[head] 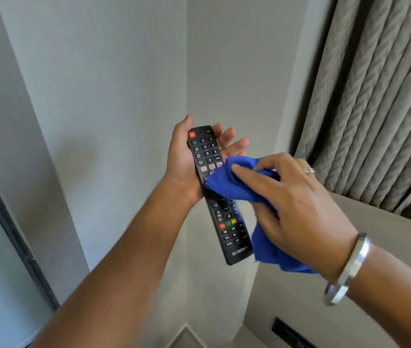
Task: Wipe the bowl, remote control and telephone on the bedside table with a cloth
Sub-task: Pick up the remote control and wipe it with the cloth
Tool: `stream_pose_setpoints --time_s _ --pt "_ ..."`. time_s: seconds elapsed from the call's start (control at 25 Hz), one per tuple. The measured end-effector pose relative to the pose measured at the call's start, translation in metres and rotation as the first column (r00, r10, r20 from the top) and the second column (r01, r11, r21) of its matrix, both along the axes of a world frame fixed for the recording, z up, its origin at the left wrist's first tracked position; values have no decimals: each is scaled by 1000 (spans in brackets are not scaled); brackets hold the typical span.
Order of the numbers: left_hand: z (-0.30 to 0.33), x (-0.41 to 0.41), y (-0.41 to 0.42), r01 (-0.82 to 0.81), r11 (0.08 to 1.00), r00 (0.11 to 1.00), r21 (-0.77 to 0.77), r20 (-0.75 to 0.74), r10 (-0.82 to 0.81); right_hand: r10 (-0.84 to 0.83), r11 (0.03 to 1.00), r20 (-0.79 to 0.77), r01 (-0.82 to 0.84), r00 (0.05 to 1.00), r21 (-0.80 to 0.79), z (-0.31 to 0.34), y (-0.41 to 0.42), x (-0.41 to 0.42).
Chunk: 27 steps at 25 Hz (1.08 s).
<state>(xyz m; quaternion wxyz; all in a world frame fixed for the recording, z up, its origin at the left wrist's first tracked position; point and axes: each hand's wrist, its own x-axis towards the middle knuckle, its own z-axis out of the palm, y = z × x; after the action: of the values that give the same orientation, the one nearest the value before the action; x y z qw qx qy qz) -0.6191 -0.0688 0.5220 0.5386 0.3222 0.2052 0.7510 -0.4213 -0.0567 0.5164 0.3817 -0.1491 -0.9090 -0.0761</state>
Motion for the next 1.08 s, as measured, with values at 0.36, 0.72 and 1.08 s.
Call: stream_pose_setpoints --time_s 0.36,0.72,1.08 --pt "-1 6 -21 36 998 998 -43 44 -35 -25 998 185 14 982 60 1 -10 -18" --pt "8 -16 -35 68 996 996 60 48 -71 -226 974 348 209 910 88 -12 20 21" --pt "10 2 -21 39 998 998 39 -47 -37 20 997 207 -5 978 -72 15 -10 -8"
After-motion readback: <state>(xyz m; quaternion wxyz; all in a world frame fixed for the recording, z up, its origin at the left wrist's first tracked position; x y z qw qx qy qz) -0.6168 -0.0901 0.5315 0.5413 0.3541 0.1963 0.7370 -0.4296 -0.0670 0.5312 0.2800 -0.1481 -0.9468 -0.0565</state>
